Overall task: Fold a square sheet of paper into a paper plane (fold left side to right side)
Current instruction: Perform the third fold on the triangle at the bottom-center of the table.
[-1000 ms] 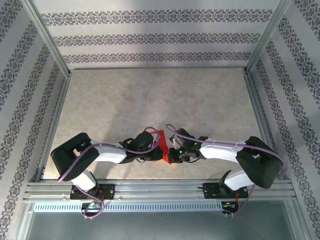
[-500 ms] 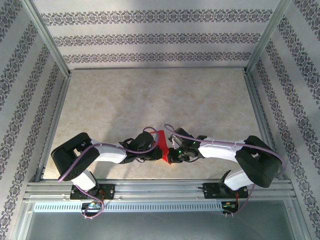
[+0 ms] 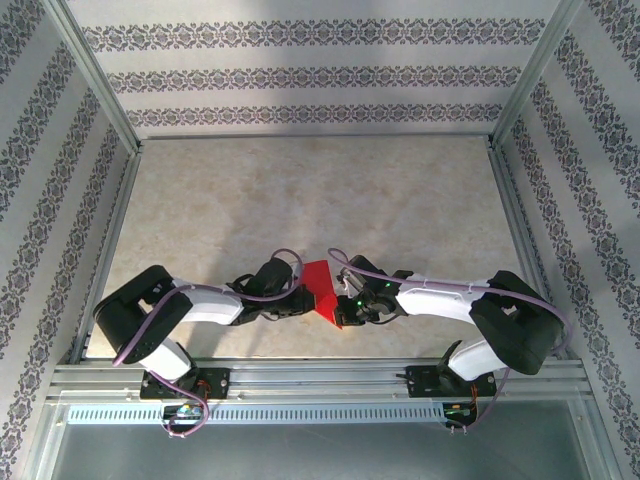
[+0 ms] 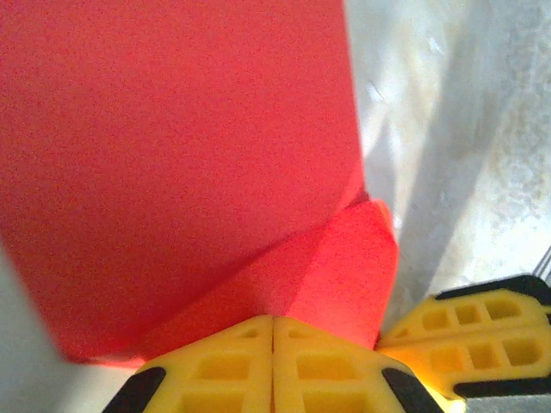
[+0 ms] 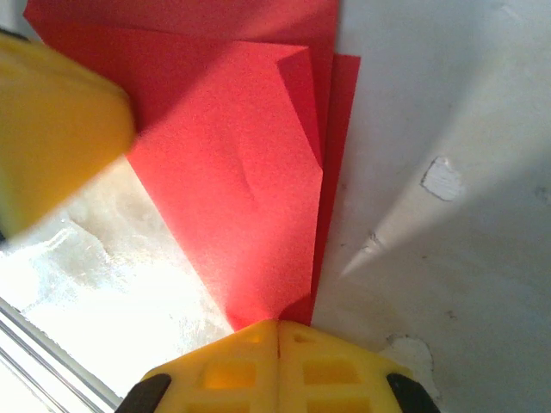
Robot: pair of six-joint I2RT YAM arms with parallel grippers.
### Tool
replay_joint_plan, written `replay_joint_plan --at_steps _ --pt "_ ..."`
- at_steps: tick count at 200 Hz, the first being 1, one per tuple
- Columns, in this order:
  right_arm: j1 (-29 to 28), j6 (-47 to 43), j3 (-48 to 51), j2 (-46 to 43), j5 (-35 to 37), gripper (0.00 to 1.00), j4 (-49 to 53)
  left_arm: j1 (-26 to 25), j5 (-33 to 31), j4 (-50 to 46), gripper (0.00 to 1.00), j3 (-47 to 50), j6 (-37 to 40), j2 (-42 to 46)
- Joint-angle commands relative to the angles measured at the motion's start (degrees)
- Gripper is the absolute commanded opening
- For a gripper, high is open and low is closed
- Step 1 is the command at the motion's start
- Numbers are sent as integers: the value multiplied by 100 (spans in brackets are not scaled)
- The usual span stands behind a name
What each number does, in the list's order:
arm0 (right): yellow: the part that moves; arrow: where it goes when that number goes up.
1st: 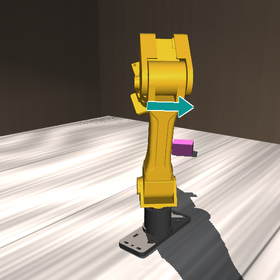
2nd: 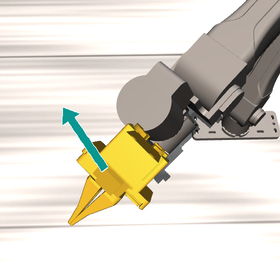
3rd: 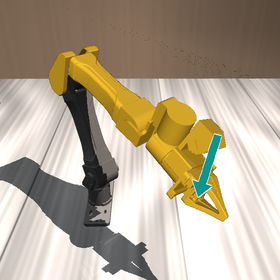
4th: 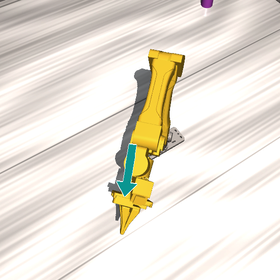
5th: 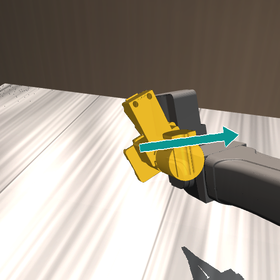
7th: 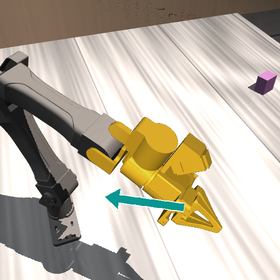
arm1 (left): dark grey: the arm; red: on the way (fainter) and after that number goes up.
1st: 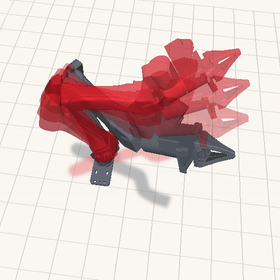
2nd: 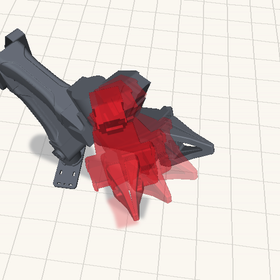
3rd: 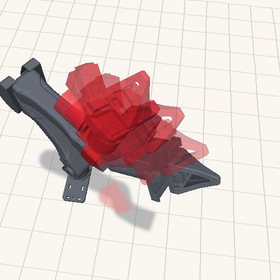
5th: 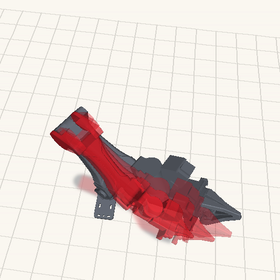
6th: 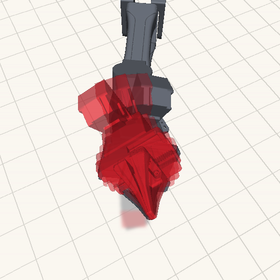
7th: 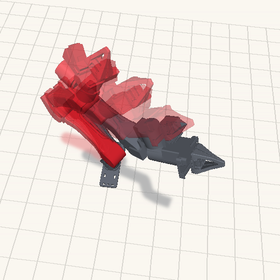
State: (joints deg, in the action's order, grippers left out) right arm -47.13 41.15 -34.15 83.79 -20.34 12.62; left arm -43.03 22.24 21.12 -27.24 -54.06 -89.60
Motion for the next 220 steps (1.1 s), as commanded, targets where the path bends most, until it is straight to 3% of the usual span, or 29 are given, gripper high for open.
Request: replay_joint_plan --at_steps 1,62,95,126,176,220 --pt "-33 -116 207 239 643 0 892 462 -395 -844 9 245 315 155" --pt "-41 -91 199 217 633 0 891 1101 -346 -1447 10 401 830 936" --pt "-50 -72 189 186 643 0 871 1093 -328 -2222 9 147 1037 1622" --pt "-49 -54 191 158 665 0 861 782 3 -2188 9 25 1170 1945" --pt "-59 -53 176 199 671 0 838 24 119 -1505 9 -350 1032 1249" --pt "-72 -45 187 226 663 0 817 -154 215 -820 8 -600 872 411"
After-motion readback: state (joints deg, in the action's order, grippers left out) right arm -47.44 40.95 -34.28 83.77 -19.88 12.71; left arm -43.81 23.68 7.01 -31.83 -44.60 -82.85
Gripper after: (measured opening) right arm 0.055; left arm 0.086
